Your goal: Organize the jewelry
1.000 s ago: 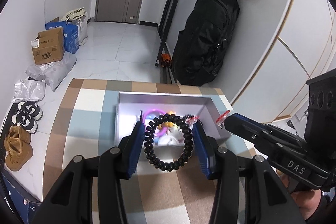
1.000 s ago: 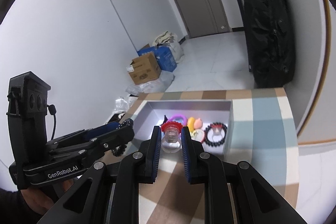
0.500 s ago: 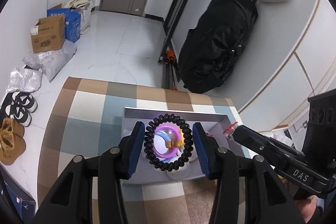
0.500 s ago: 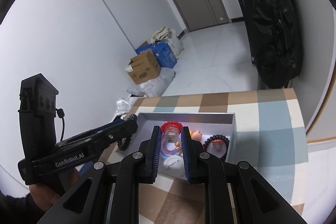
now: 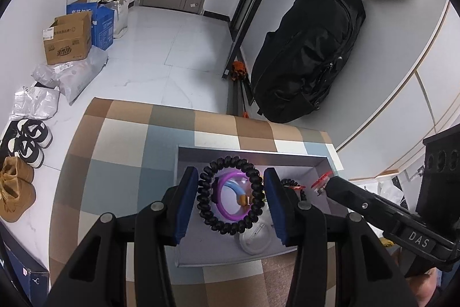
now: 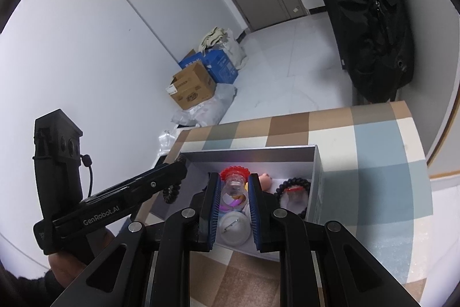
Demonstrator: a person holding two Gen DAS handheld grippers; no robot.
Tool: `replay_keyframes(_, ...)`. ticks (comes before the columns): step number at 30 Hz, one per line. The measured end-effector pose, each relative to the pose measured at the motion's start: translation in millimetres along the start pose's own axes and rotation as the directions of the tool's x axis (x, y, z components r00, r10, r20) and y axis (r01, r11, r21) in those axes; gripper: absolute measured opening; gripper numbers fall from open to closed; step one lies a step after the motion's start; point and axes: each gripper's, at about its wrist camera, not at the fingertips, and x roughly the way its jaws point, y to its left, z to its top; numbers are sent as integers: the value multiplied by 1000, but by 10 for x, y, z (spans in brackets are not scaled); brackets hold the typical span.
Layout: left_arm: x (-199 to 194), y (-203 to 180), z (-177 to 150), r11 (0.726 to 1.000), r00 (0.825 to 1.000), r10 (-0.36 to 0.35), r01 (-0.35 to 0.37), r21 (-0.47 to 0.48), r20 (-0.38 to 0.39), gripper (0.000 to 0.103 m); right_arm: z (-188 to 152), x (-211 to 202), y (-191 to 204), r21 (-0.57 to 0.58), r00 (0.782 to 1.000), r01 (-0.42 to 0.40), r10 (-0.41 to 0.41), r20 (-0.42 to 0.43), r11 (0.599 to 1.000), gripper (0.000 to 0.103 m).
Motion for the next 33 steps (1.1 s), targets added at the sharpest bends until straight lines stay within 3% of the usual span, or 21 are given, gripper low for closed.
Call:
replay_keyframes(5,0,-27,16,999,999,-35,35,-12,1,44,-13,30,-73,34,1000,19,-19,-12,999,21)
replay_keyframes(8,-27,-28,21,998,998,-57,57,-21,5,56,-13,3,-113,58,1000,11,-11,-6,998,22)
replay_keyframes(10,-41,-22,16,998,998,-55,56,-28,17,62,-6,-63,-135,69,1000,4,-5,18,998,31)
replay_keyframes(12,-42,-26,15,999,999,-46,46,-25,17,62,-7,-131,-139,70,999,-5,2,46,998,48)
replay_keyframes(14,-31,-44,7,999,999,-29,29,-19,17,62,-4,-203,-126,63,997,-3,-2,78,998,55)
replay_keyframes(23,-164,-135,-20,1000,998,25,-26,17,54,63,-30,-268,-33,2,993,32,-32,116,999,57)
replay_keyframes(28,-284,-124,-87,998,994,60,-62,14,95,63,-117,-351,20,-42,986,78,-70,153,996,66)
replay_keyframes(33,-417,-174,-216,992,981,103,-113,48,165,74,-254,-464,59,-54,980,85,-73,186,995,70)
